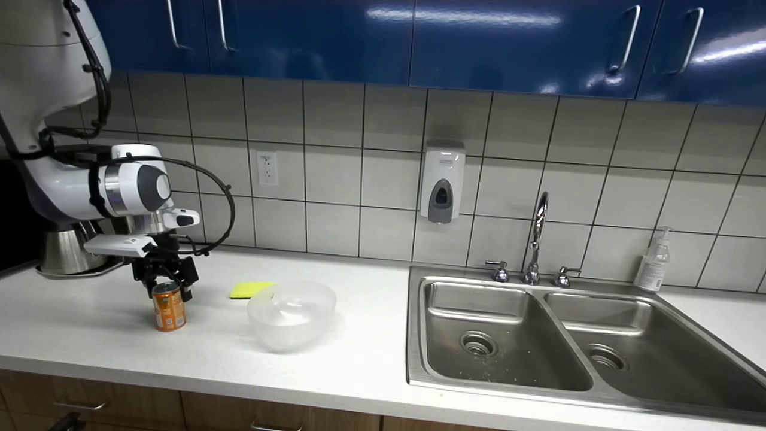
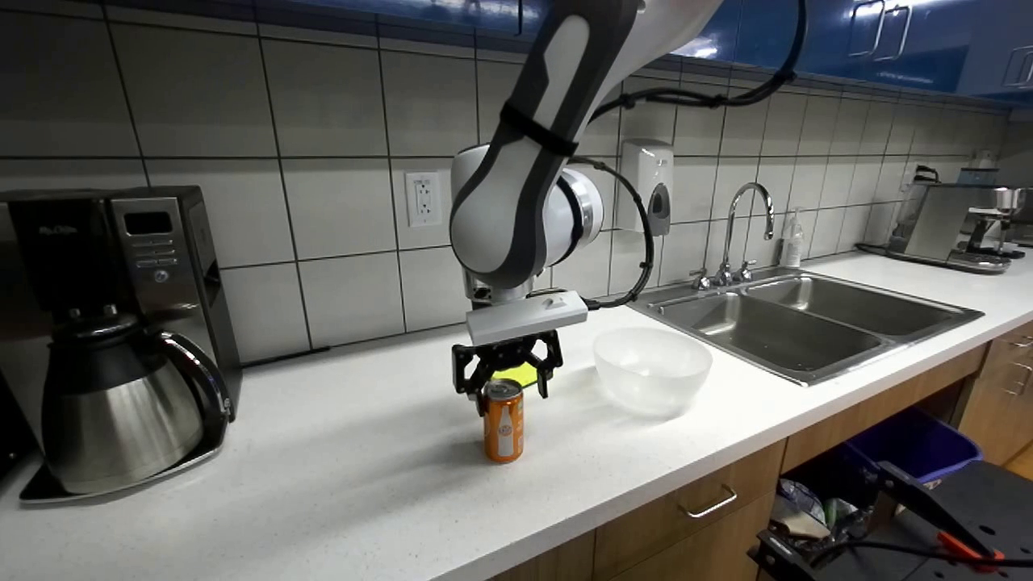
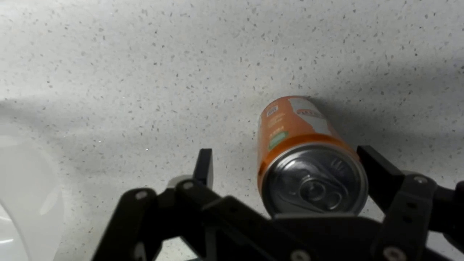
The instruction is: Put the can into the bowl
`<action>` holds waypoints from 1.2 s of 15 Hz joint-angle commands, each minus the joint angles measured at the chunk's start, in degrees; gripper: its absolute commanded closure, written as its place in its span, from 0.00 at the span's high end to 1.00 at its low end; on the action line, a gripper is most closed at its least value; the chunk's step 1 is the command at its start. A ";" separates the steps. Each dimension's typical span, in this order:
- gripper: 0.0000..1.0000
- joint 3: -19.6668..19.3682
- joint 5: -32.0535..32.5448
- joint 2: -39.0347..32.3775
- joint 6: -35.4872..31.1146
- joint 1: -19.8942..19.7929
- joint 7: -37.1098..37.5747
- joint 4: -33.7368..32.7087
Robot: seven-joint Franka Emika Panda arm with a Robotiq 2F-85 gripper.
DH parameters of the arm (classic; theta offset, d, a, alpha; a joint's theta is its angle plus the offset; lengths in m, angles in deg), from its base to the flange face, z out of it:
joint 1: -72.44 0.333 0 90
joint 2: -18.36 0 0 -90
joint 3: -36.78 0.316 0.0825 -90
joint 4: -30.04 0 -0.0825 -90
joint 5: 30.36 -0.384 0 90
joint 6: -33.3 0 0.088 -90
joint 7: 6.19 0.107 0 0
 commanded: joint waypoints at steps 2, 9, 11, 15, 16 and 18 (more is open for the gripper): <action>1.00 -0.02 -1.24 0.83 -0.12 0.38 -0.18 0.26; 0.42 0.16 -1.56 1.03 -0.47 0.30 -0.49 0.64; 0.39 0.02 -1.50 1.97 -0.48 0.32 -0.36 1.33; 0.39 0.75 -3.44 9.63 1.02 -1.25 -1.33 6.57; 0.39 0.98 -4.21 11.69 1.44 -1.70 -1.75 7.82; 0.39 1.49 -5.96 16.95 2.48 -2.98 -2.81 10.76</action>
